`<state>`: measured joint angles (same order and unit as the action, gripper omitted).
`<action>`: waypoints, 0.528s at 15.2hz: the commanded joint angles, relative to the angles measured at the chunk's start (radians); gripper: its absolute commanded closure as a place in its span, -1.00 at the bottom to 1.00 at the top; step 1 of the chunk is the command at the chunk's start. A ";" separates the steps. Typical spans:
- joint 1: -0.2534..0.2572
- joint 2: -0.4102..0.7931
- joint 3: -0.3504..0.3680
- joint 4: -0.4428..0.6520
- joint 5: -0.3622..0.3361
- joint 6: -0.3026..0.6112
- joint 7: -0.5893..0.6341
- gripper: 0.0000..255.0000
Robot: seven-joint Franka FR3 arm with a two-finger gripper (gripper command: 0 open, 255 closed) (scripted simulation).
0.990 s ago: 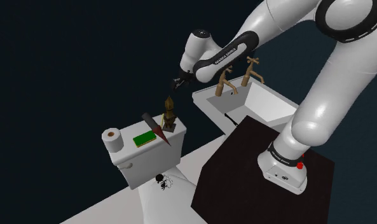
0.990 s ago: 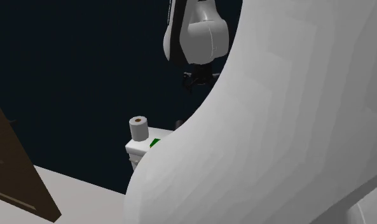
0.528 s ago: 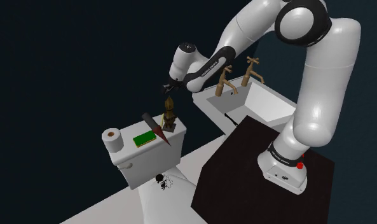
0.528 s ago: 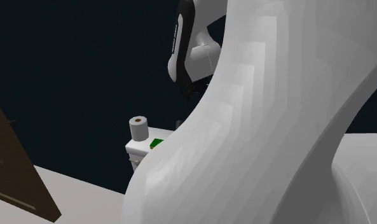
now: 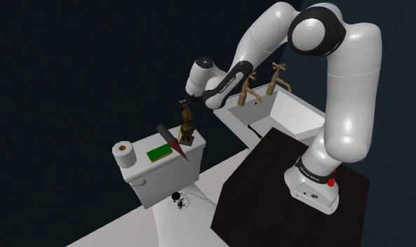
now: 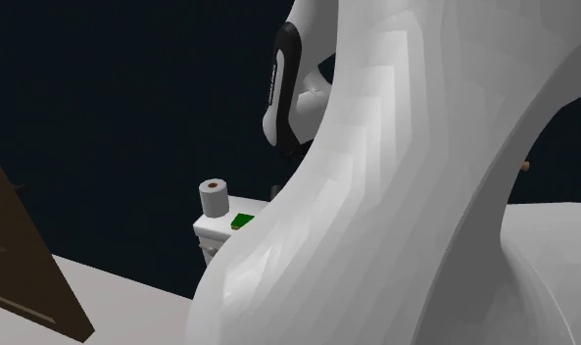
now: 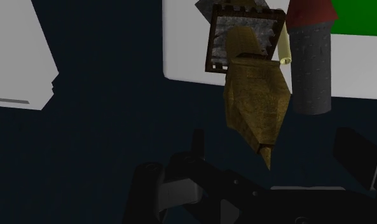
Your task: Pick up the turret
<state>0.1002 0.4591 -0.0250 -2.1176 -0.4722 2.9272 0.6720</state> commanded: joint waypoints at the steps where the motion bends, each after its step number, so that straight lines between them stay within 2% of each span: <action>1: 0.002 0.006 -0.004 0.001 -0.003 0.006 0.003 -1.00; 2: 0.001 0.004 -0.003 0.000 -0.002 0.005 0.002 1.00; 8: 0.001 0.003 -0.003 -0.001 -0.003 0.005 0.002 1.00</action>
<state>0.1014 0.4620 -0.0279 -2.1177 -0.4747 2.9323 0.6741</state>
